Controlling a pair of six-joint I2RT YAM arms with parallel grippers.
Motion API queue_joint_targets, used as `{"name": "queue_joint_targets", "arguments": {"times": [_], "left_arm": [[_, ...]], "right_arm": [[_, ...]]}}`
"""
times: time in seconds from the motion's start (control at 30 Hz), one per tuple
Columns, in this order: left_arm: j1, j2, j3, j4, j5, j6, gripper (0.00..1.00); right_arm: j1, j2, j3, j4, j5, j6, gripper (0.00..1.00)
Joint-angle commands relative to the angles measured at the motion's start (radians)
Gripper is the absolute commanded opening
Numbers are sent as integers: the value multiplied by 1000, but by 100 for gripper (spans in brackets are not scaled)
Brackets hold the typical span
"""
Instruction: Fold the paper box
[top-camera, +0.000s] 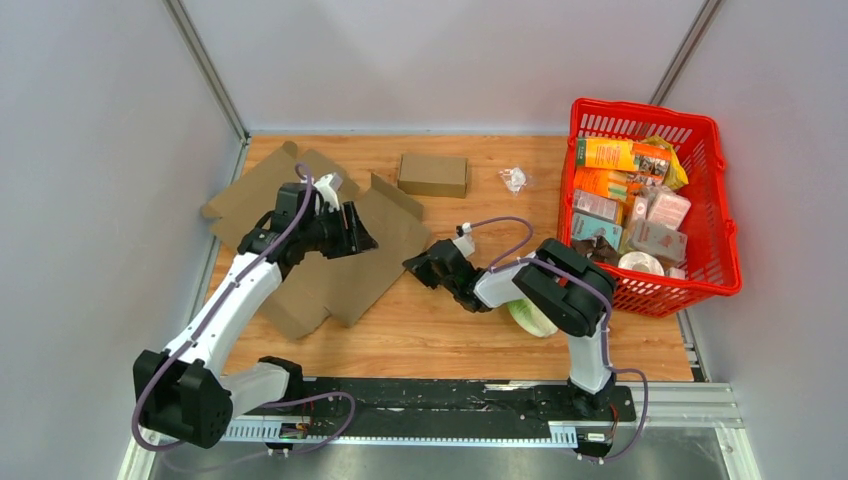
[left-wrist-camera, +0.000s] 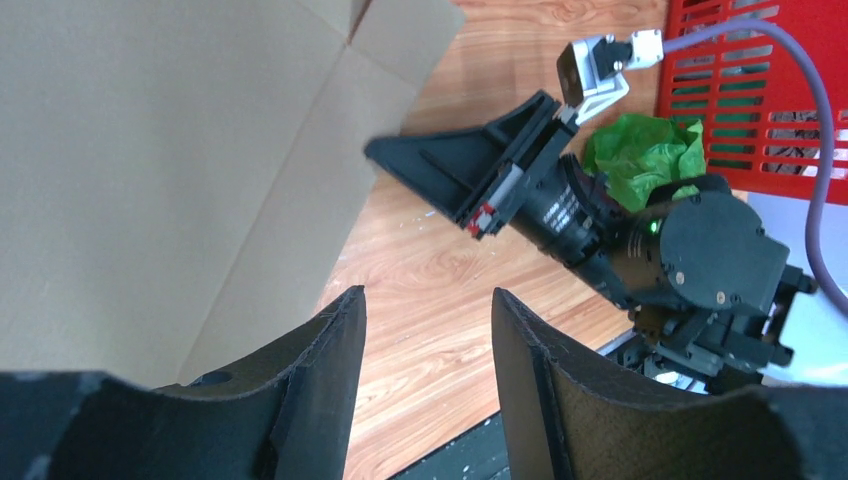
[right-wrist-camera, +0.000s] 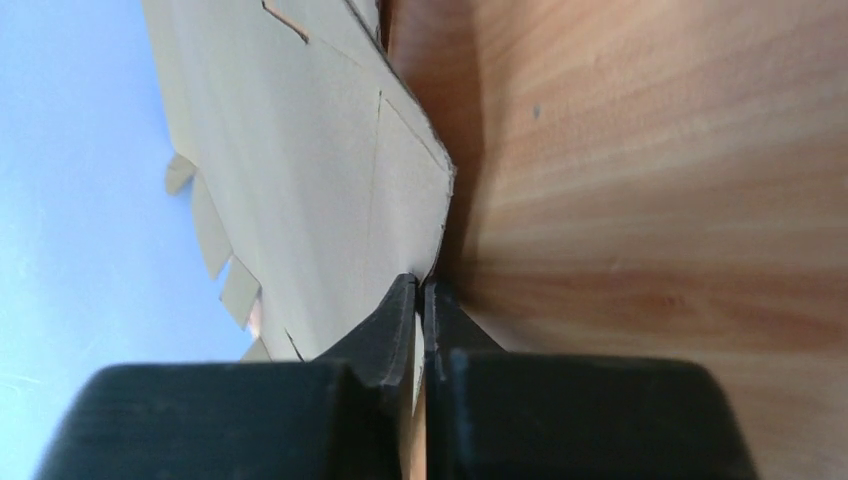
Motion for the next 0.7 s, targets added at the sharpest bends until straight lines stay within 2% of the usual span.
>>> {"name": "queue_joint_targets", "arguments": {"times": [0.0, 0.1, 0.13, 0.17, 0.23, 0.27, 0.33, 0.37, 0.4, 0.53, 0.63, 0.67], "left_arm": [[2, -76, -2, -44, -16, 17, 57], [2, -120, 33, -70, -16, 56, 57], [2, -133, 64, -73, -5, 78, 58], [2, -144, 82, -77, 3, 89, 60], [2, -151, 154, -75, 32, 122, 63], [2, -142, 185, -80, 35, 132, 65], [2, -90, 294, -87, 56, 151, 65], [2, -67, 331, -84, 64, 153, 65], [2, -24, 366, -75, 81, 164, 65], [2, 85, 562, -32, 86, 268, 65], [2, 172, 688, -53, 43, 430, 65], [-1, 194, 705, -51, 6, 463, 65]], "right_arm": [[-49, 37, 20, 101, 53, -107, 0], [-81, -41, 62, 37, -39, -358, 0], [-90, -114, 72, -10, -63, -496, 0], [-106, -149, 130, -190, -89, -575, 0], [-132, -216, 235, -416, -132, -702, 0], [-155, -226, 328, -560, -202, -853, 0], [-167, -230, 426, -710, -299, -992, 0], [-172, -227, 480, -844, -388, -1117, 0], [-172, -227, 567, -918, -395, -1170, 0], [-184, -256, 658, -1072, -392, -1311, 0], [-214, -259, 721, -1144, -453, -1382, 0], [-243, -253, 740, -1166, -532, -1390, 0]]}}
